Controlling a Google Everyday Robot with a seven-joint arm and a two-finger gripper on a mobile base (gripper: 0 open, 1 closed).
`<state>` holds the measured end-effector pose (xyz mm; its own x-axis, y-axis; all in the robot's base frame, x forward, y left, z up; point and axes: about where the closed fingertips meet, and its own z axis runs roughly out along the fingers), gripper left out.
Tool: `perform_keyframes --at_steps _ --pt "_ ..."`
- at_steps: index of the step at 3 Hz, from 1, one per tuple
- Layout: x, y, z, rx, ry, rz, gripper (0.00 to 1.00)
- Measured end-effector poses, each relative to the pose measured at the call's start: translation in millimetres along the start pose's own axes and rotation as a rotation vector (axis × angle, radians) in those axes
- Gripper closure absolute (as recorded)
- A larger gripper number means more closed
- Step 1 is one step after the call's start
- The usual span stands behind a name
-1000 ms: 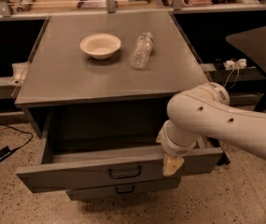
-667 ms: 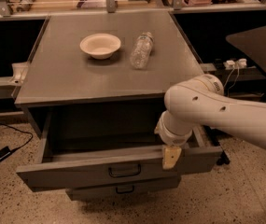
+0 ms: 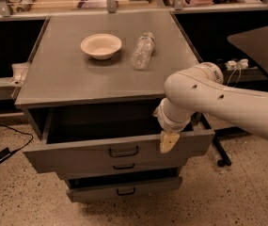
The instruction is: Close top drawer
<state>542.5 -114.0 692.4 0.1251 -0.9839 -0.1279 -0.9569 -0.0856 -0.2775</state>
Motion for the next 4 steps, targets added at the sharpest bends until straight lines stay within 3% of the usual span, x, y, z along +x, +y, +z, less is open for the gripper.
perform_keyframes --at_steps 1,2,3,4 --pt "-8 10 -4 0.002 -0.056 -0.016 0.22" --pt "-20 40 -10 -0.026 -0.112 -0.026 0.22" --pt "-34 74 -24 -0.019 -0.149 -0.047 0.2" --pt "-41 95 -36 0.007 -0.145 -0.064 0.19"
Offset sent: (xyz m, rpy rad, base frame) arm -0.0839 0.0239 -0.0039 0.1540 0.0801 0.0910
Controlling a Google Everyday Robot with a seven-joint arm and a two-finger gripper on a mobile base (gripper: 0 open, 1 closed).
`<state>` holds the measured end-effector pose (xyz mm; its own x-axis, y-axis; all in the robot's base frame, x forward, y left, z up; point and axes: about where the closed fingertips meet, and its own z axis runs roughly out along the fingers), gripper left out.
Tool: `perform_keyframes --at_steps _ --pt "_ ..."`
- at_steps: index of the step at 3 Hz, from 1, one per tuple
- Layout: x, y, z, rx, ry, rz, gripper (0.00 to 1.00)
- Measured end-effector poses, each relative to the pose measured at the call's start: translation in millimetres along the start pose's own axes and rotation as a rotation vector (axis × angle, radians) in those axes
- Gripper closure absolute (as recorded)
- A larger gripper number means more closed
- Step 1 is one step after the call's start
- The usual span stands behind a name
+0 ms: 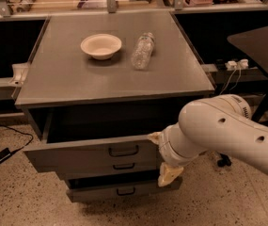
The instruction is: Close top drawer
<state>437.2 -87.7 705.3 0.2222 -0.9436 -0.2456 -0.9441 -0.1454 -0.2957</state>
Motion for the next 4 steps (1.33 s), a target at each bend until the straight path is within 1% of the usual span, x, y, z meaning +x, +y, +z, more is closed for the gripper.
perform_keyframes --at_steps 1,2,3,4 --pt "-5 14 -2 -0.006 -0.007 0.002 0.19" --pt "-3 33 16 -0.086 -0.003 0.02 0.34" --pt "2 37 33 -0.138 0.012 0.027 0.33" --pt "13 51 29 -0.13 0.07 0.071 0.28"
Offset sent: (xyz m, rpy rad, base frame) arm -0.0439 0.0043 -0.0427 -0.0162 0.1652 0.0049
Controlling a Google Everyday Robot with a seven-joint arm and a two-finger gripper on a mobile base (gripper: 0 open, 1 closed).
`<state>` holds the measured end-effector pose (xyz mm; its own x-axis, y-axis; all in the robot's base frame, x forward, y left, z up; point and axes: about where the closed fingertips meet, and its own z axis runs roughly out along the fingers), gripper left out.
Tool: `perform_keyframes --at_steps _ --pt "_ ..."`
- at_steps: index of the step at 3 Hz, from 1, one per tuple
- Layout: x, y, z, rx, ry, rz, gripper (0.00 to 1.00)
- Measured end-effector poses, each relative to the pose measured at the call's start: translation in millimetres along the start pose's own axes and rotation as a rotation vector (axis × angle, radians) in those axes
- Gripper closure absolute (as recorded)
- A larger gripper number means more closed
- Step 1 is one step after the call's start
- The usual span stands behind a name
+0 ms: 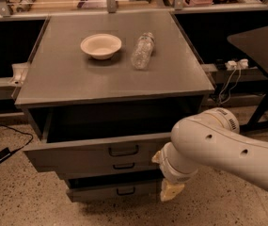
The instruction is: Close top drawer
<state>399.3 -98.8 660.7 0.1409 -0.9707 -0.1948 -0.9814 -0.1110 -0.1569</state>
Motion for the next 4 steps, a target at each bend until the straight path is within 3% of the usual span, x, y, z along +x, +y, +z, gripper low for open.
perform_keyframes --at_steps 1,2,3,4 --pt "11 -8 -7 0.031 0.016 0.051 0.05" --pt "28 -39 3 0.021 0.02 0.084 0.09" --pt "45 -89 29 -0.017 -0.001 0.114 0.32" --pt "52 -124 52 -0.042 -0.024 0.129 0.61"
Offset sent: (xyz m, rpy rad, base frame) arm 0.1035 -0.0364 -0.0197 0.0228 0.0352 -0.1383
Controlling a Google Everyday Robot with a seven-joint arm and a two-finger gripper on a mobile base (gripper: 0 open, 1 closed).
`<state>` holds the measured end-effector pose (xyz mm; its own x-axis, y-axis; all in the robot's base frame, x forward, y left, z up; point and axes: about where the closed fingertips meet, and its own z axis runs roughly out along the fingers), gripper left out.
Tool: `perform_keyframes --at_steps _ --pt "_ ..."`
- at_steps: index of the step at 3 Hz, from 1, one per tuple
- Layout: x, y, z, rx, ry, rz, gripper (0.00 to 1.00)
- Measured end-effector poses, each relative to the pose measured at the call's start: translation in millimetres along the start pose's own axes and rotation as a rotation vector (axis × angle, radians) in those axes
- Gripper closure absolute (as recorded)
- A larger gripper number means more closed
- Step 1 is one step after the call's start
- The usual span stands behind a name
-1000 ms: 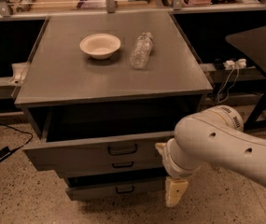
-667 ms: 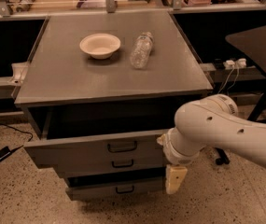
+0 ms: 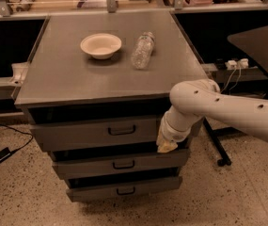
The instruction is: Close top drawer
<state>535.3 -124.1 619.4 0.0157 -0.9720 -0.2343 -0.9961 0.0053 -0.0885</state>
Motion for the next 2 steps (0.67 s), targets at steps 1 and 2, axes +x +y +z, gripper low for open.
perform_keyframes --at_steps 1,2 --pt "0.0 0.0 0.0 0.0 0.0 0.0 0.42" --pt "0.0 0.0 0.0 0.0 0.0 0.0 0.17"
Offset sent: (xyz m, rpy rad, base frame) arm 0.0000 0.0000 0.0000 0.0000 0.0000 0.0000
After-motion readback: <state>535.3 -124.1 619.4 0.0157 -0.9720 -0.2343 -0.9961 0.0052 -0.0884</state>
